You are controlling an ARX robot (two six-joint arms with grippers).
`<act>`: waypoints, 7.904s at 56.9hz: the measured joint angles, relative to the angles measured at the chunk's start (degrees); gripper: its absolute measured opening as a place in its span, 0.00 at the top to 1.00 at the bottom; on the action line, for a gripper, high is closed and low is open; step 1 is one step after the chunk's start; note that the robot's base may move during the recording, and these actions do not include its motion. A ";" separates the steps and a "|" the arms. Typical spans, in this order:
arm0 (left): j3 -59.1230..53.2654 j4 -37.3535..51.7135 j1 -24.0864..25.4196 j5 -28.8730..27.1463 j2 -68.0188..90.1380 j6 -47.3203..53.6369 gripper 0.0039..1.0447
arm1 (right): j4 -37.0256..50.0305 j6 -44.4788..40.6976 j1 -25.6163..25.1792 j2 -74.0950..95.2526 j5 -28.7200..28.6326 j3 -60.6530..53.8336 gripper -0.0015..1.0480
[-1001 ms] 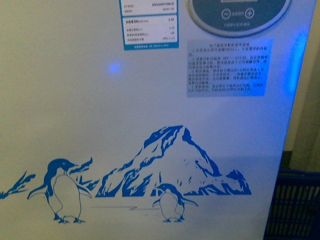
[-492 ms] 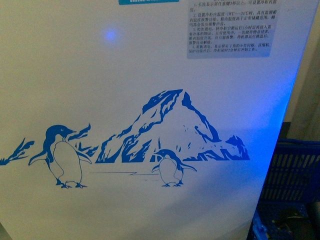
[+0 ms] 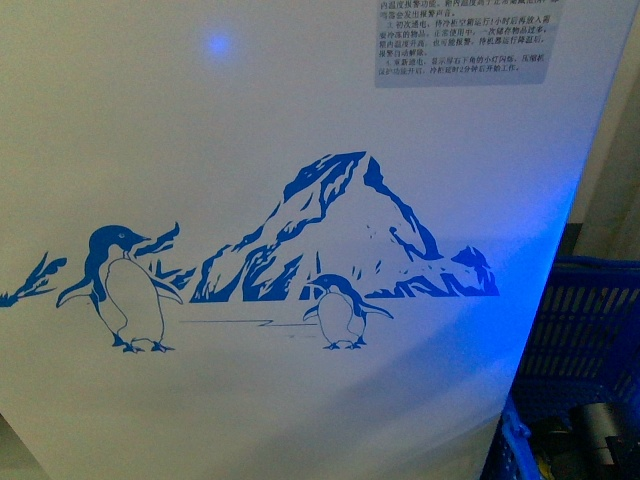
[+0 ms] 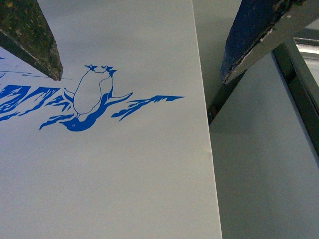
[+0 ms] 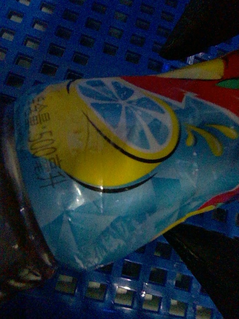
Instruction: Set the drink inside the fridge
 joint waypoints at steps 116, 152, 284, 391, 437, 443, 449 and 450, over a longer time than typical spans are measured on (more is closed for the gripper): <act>0.00 0.00 0.00 0.02 0.00 0.00 0.08 | -23.76 22.93 13.66 -153.87 21.51 -60.41 0.62; 0.00 -0.02 0.00 0.04 0.00 0.00 0.08 | -24.09 22.69 13.81 -154.11 22.25 -61.48 0.62; 41.22 21.29 1.20 49.55 87.84 61.05 0.08 | -24.09 22.49 13.81 -154.16 22.25 -61.37 0.62; 104.74 34.32 -9.03 8.20 131.43 54.73 0.08 | -24.09 22.49 13.84 -154.16 22.23 -61.37 0.62; 10.99 36.39 0.31 0.00 48.46 -0.46 0.84 | -39.10 -3.52 16.09 -130.84 0.20 -43.50 0.62; 9.16 36.09 0.31 0.00 45.92 -0.50 0.98 | -33.57 -14.12 19.34 -118.53 0.02 -35.28 0.62; 7.21 35.01 0.31 0.02 43.12 -0.28 0.98 | -32.96 -26.58 22.95 -105.15 -0.11 -25.94 0.62; 6.84 34.75 0.31 0.02 42.51 -0.26 0.98 | -33.09 -28.68 23.69 -102.64 -0.11 -24.17 0.62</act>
